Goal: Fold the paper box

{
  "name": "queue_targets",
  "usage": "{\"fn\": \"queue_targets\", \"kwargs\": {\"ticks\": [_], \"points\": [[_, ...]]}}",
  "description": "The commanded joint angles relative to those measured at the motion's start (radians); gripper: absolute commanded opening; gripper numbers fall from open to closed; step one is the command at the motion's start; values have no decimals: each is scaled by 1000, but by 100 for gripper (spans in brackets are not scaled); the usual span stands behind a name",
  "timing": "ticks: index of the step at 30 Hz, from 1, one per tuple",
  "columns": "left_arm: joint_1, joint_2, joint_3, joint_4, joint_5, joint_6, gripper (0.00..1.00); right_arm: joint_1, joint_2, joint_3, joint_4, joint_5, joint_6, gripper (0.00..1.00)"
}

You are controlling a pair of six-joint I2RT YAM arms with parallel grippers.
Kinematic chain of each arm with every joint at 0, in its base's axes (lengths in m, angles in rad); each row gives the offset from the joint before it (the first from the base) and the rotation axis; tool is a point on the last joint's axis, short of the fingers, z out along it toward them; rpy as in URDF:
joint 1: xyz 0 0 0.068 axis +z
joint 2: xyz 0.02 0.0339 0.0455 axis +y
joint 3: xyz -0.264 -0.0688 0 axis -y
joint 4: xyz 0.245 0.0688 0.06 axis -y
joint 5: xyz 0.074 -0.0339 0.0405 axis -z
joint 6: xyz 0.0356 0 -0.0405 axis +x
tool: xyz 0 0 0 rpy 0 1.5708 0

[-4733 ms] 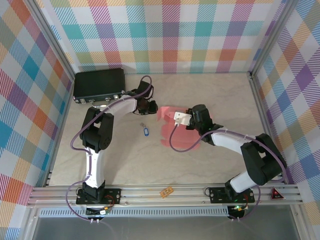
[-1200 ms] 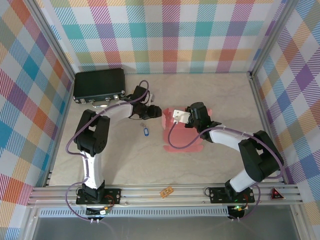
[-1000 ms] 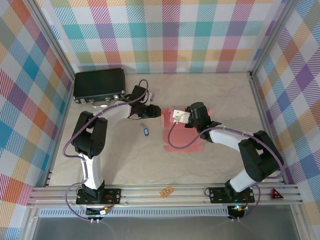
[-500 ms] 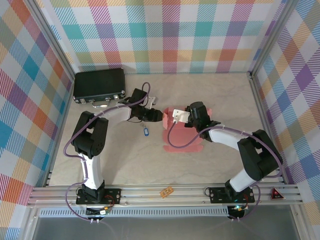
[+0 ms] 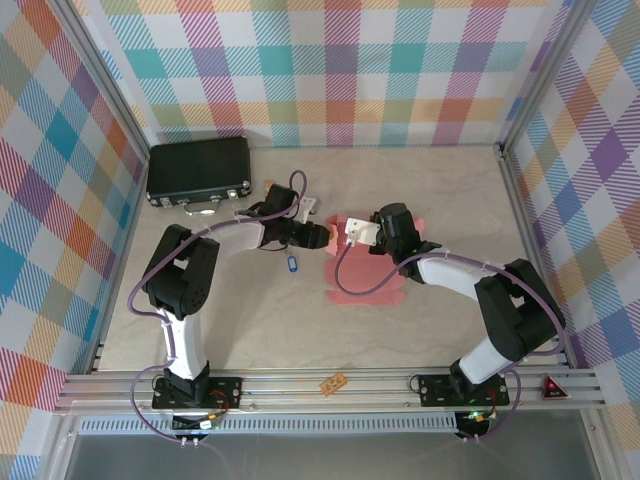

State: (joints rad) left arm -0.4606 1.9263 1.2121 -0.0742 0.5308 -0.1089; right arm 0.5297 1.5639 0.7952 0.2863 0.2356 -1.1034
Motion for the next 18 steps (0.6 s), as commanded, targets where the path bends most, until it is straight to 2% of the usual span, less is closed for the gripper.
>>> {"fn": "queue_targets", "kwargs": {"ticks": [1,12,18], "points": [[-18,0,17,63,19,35,45,4,16,21,-35,-6,30,0],[-69,0,-6,137,10,69,46,4,16,24,-39,-5,35,0],[-88,14,1,139,-80,65,41,5,15,22,-41,-5,37,0]]}}
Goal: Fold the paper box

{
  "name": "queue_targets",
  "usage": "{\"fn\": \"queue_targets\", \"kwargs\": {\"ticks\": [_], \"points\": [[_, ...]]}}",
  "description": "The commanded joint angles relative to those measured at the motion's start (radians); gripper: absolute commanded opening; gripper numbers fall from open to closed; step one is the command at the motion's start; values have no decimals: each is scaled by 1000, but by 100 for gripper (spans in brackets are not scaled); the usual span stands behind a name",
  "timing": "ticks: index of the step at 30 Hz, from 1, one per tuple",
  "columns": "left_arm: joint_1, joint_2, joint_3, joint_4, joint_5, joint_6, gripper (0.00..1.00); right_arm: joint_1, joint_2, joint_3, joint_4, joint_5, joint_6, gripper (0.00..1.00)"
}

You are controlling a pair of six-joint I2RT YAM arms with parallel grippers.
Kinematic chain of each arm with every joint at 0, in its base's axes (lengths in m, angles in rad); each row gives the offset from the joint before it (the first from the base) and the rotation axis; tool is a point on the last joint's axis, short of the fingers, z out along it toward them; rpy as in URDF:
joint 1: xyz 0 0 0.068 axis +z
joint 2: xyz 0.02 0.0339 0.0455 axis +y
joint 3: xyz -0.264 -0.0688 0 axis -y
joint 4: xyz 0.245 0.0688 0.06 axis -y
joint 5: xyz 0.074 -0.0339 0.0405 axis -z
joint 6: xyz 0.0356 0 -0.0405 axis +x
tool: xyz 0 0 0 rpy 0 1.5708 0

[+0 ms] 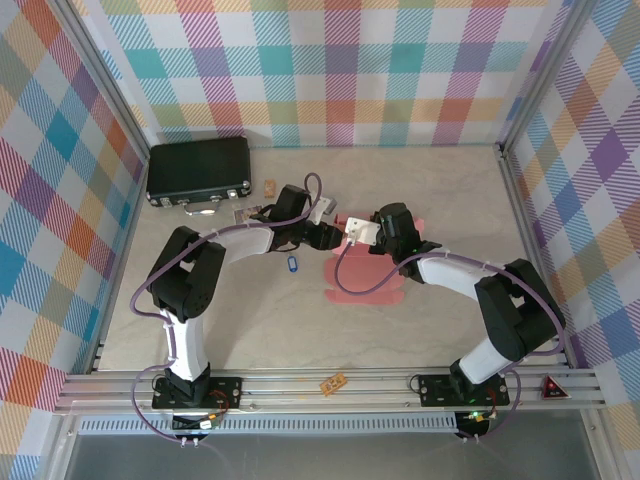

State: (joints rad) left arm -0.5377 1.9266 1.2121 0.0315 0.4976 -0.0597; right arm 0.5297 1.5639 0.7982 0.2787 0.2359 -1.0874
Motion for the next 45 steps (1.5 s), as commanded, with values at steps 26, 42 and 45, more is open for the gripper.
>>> {"fn": "queue_targets", "kwargs": {"ticks": [26,42,45], "points": [[-102,-51,-133,208,-477,-5,40,34,-49,-18,-54,-41,56,0],[-103,-26,-125,274,-516,12,37,47,-89,-34,-113,-79,81,0],[-103,-23,-128,300,-530,4,35,48,-84,-27,-122,-81,83,0]]}}
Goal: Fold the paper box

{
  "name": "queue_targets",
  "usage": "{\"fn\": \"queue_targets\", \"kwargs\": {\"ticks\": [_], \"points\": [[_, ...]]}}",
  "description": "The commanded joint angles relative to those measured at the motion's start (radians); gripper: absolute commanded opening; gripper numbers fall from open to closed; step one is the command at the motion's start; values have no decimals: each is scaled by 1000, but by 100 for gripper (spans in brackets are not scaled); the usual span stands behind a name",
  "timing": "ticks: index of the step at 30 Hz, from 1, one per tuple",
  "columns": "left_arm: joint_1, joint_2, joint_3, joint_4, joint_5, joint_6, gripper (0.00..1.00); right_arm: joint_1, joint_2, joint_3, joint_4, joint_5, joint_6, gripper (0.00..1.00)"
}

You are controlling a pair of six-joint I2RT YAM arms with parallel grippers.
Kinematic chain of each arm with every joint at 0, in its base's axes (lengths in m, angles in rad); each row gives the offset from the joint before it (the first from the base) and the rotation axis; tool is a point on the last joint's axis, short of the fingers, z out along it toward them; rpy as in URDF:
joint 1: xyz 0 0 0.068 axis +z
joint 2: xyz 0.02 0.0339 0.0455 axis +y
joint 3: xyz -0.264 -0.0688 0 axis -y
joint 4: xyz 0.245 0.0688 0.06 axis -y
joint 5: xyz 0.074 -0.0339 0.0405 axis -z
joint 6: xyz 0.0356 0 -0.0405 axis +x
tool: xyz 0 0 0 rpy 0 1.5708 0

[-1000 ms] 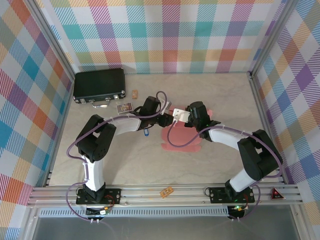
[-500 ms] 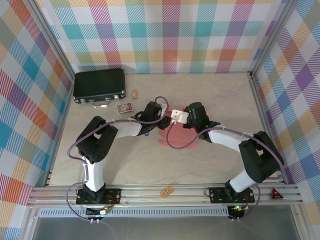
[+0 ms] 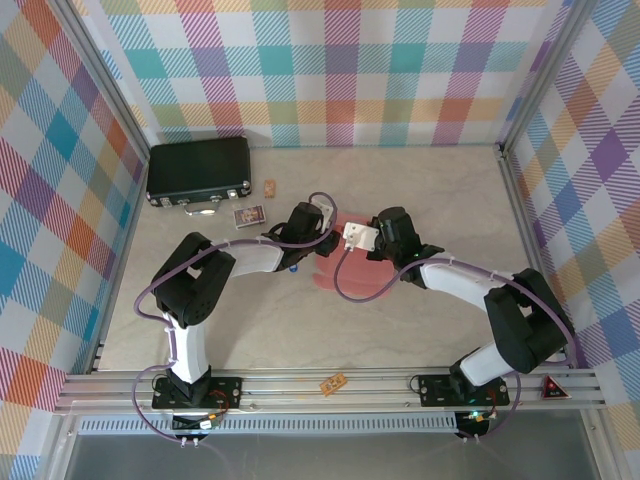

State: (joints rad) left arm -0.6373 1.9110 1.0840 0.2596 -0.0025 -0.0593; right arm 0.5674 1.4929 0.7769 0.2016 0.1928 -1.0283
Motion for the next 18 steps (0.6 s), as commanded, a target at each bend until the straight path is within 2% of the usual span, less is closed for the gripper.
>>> {"fn": "queue_targets", "kwargs": {"ticks": [1,14,18], "points": [[-2,-5,2,80,-30,3,34,11,-11,-4,-45,-37,24,0],[-4,33,11,163,-17,2,30,11,45,58,-59,-15,30,0],[-4,44,16,164,-5,14,22,11,62,73,-61,-4,22,0]]}}
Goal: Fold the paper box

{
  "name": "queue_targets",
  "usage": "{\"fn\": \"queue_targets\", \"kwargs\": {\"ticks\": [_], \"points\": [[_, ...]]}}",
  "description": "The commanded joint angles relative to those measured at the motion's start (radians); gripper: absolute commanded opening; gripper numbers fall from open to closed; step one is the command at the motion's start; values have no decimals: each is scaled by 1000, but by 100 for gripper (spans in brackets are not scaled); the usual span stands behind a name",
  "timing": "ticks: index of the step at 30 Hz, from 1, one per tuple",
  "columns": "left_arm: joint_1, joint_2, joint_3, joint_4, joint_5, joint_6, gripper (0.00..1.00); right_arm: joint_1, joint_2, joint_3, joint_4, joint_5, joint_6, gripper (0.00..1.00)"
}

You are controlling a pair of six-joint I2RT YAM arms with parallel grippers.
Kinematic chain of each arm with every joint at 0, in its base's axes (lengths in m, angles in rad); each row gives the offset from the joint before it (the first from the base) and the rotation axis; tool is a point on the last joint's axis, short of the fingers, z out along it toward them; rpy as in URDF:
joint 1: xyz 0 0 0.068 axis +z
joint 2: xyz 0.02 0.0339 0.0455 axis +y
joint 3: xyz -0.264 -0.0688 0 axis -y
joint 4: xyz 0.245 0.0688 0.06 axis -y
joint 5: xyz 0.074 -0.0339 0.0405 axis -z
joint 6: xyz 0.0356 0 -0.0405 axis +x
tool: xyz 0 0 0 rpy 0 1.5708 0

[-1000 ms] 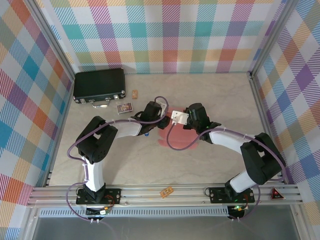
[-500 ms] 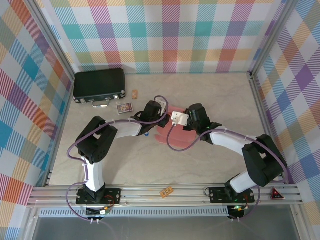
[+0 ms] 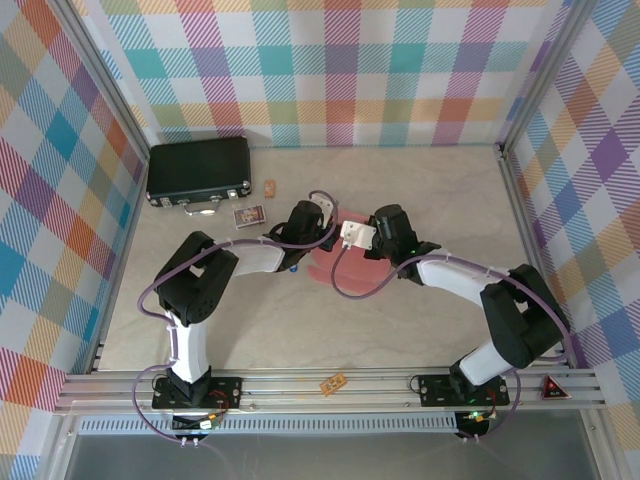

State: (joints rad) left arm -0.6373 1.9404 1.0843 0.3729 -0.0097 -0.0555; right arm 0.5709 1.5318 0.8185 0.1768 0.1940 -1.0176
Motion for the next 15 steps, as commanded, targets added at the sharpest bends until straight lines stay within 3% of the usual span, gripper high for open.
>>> {"fn": "queue_targets", "kwargs": {"ticks": [1,5,8,15], "points": [[-4,17,14,50,4,11,20,7,26,37,-38,-4,8,0],[-4,20,7,50,-4,9,16,7,37,60,-46,1,13,1],[-7,19,-1,50,-14,8,15,7,38,73,-48,2,28,8],[-15,3,-15,11,-56,7,10,7,-19,90,-59,-11,142,55]]}}
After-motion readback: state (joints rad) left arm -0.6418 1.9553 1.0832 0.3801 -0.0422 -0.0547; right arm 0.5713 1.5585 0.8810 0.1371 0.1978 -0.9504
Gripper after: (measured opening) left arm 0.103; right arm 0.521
